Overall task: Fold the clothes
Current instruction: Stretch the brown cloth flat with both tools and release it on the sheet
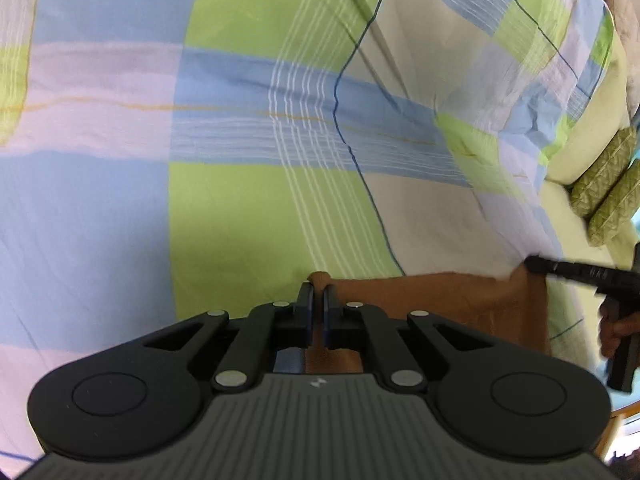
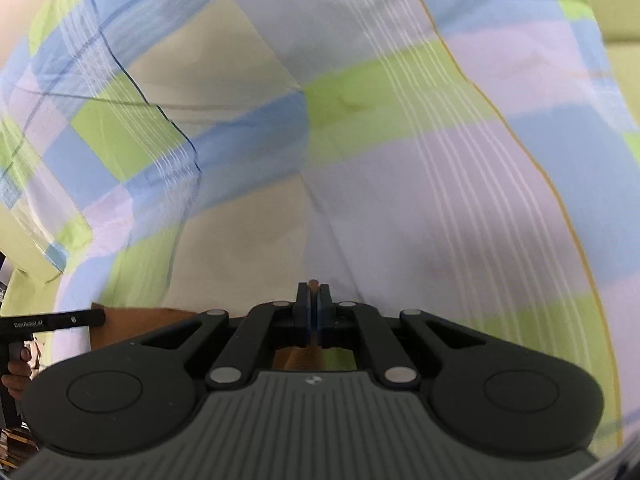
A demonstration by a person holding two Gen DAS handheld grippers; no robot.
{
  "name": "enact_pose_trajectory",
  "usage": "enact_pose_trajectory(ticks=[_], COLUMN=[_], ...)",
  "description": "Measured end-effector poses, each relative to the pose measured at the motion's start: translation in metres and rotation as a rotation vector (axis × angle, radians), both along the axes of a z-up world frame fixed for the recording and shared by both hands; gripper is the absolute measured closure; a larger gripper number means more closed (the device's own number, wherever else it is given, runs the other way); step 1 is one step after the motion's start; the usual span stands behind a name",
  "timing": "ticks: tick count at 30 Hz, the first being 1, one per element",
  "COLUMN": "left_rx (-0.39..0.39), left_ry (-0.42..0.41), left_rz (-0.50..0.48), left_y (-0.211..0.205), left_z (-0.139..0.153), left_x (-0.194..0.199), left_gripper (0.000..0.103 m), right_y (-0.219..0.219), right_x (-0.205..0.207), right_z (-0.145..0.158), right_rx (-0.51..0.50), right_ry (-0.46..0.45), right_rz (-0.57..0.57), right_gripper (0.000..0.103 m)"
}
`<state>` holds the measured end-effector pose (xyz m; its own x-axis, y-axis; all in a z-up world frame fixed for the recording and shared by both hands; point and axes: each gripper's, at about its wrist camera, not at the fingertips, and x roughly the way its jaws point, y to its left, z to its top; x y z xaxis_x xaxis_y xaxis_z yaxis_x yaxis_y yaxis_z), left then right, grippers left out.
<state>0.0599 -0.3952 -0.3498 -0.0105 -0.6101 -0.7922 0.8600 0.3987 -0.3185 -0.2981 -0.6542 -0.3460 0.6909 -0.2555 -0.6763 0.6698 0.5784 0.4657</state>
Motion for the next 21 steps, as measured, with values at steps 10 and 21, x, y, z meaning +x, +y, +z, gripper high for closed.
enact_pose_trajectory(ticks=[10, 21], left_rx=[0.003, 0.13], left_ry=[-0.023, 0.16], left_rz=[0.144, 0.169], left_y=[0.014, 0.103], left_z=[0.016, 0.004], left_x=[0.002, -0.081], left_gripper=[0.085, 0.068], right_y=[0.008, 0.083], right_x=[0.003, -0.085], right_z=[0.018, -0.005], right_rx=[-0.053, 0.271], right_ry=[0.106, 0.02], right_rz=[-0.123, -0.104], right_gripper=[0.068, 0.066])
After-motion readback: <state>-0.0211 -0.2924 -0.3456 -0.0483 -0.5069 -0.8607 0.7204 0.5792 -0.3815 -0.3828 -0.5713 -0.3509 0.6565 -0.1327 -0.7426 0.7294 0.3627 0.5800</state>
